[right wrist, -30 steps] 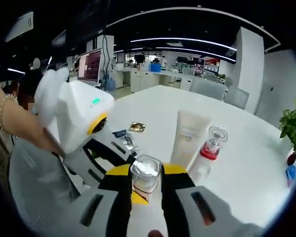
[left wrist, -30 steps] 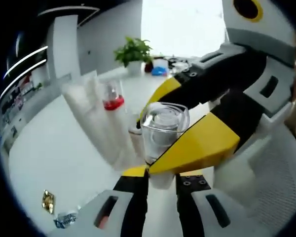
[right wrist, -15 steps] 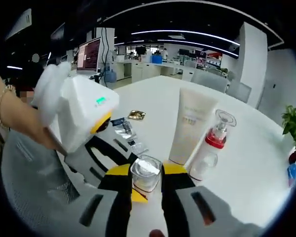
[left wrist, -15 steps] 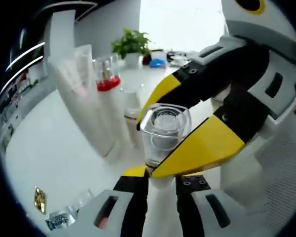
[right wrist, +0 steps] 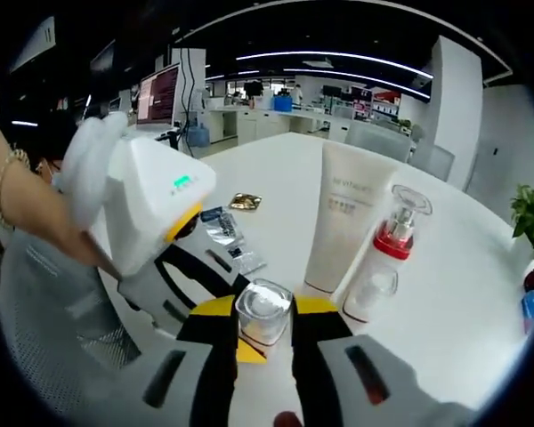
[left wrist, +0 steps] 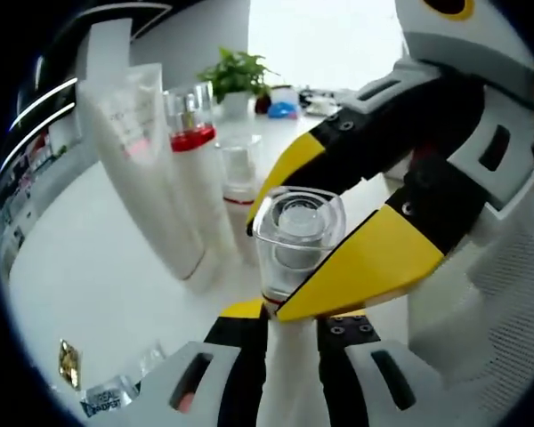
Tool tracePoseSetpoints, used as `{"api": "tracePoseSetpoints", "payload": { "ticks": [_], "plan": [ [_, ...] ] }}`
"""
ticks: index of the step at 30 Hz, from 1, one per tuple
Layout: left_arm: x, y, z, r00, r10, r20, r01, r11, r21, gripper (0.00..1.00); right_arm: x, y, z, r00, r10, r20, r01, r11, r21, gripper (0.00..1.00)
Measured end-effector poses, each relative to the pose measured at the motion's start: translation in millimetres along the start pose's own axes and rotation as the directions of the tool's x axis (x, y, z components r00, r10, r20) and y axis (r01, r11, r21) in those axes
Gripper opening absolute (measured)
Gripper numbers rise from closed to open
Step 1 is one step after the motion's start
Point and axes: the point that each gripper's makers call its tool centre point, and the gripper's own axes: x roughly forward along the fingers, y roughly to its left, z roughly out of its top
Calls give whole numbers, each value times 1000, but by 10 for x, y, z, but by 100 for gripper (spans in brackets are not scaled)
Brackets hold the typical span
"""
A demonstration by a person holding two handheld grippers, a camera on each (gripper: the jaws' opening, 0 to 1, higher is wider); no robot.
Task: Arrange the skincare products in the storage area until every visible bottle or jar stands upright without overlapping.
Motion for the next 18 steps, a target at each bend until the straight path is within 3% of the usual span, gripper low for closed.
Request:
{"api": "tracePoseSetpoints", "payload": {
  "ticks": [7, 18],
  "plan": [
    [33, 39, 29, 1000, -10, 11, 10, 1000, 10, 17, -28, -44, 41, 999, 2, 51, -3, 1000, 25, 28],
    [107, 156, 111, 999, -17, 34, 16, 1000, 16, 17, -222, -139, 2, 999, -4, 46, 3, 1000, 20, 44]
  ]
}}
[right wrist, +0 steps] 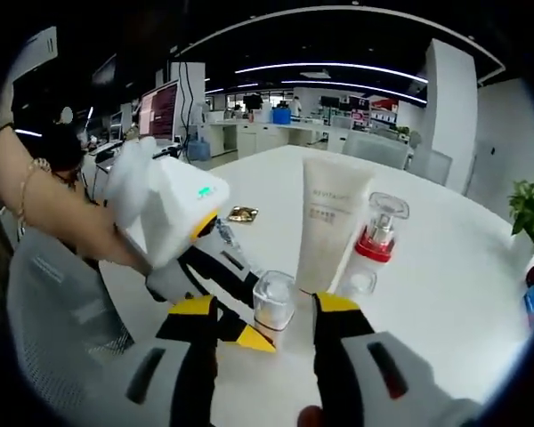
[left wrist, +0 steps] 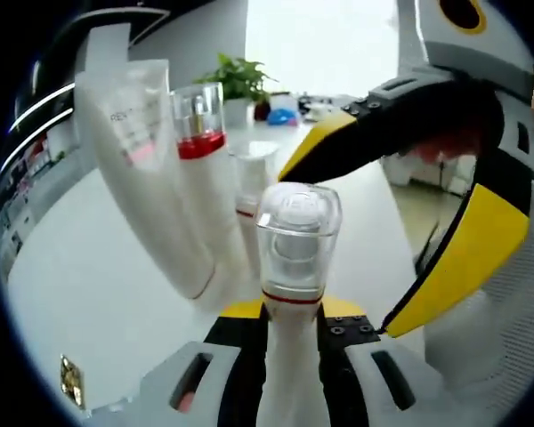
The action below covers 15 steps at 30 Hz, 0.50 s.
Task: Arrange the skincare products in the storage area until every visible bottle or jar stands upright without overlapping.
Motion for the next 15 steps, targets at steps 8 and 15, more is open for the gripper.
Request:
{"api": "tracePoseSetpoints", "payload": {
  "ticks": [8, 15],
  "plan": [
    [62, 129, 50, 1000, 4, 3, -4, 1000, 11, 17, -125, -130, -268, 997, -31, -70, 35, 998, 60, 53],
    [133, 238, 88, 1000, 14, 8, -14, 1000, 15, 17, -211, -206, -389, 995, -50, -88, 61, 989, 134, 58]
  ]
}}
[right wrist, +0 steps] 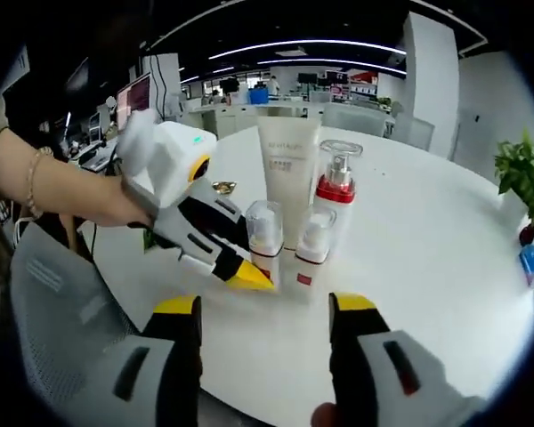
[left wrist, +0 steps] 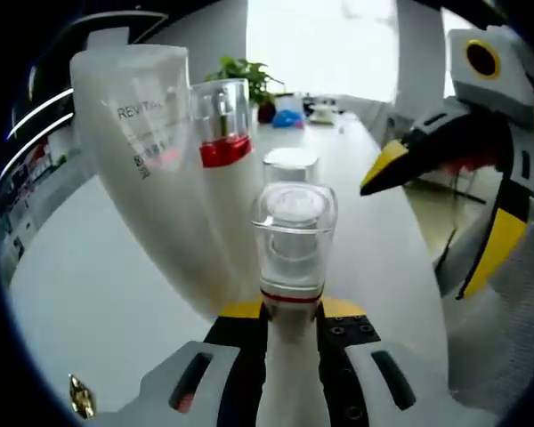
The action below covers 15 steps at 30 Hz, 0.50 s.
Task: Arrange the skincare products in the storage area until every visible bottle or jar stands upright without overlapping.
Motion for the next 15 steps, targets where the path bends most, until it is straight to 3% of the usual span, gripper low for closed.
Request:
{"api": "tracePoseSetpoints", "payload": {
  "ticks": [15],
  "plan": [
    [73, 52, 33, 1000, -5, -1, 5, 1000, -15, 17, -48, -32, -60, 1000, -8, 0, 8, 998, 58, 60]
  ]
}}
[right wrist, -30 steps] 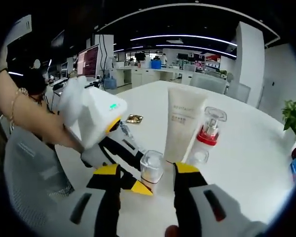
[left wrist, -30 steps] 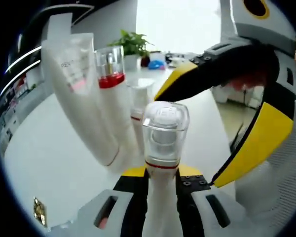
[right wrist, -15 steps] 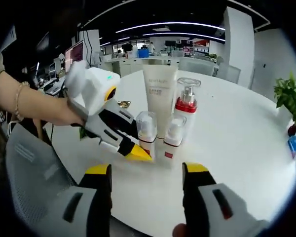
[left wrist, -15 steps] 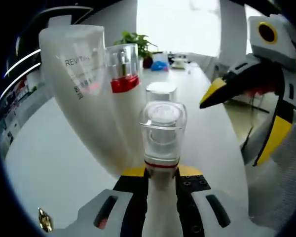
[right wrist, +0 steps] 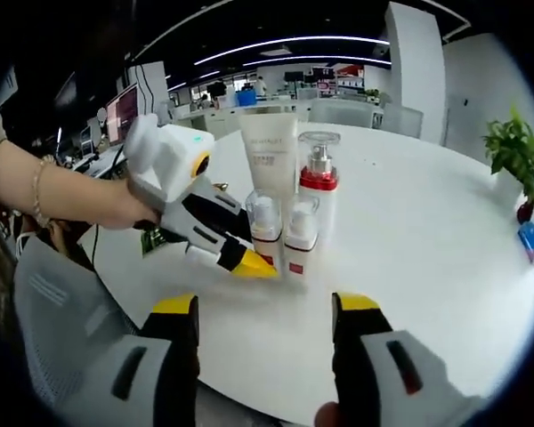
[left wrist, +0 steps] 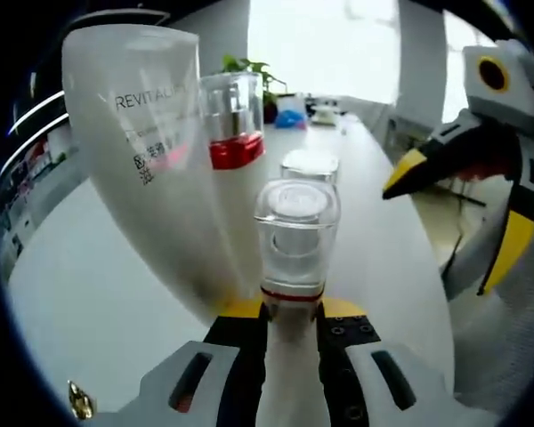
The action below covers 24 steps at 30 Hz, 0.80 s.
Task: Arrange the skincare products in the storage area until every visible bottle or jar stands upright without overlapping.
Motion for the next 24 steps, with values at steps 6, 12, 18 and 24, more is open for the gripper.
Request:
{"api": "tracePoseSetpoints", "payload": {
  "ticks": [6, 12, 18, 24],
  "plan": [
    [-5, 1, -10, 1000, 11, -10, -11, 1000, -5, 18, 18, 43, 15, 1000, 12, 2, -12, 1000, -8, 61],
    [-36, 15, -61, 999, 23, -35, -23, 1000, -3, 20, 18, 63, 16, 1000, 14, 2, -14, 1000, -9, 61],
    [-30, -8, -55, 999, 16, -36, -16, 1000, 3, 19, 7, 52, 30, 1000, 7, 9, -7, 1000, -7, 61],
    [-34, -3, -52, 999, 20, -37, -20, 1000, 7, 17, -14, 56, 33, 1000, 5, 11, -5, 1000, -9, 61]
  ]
}}
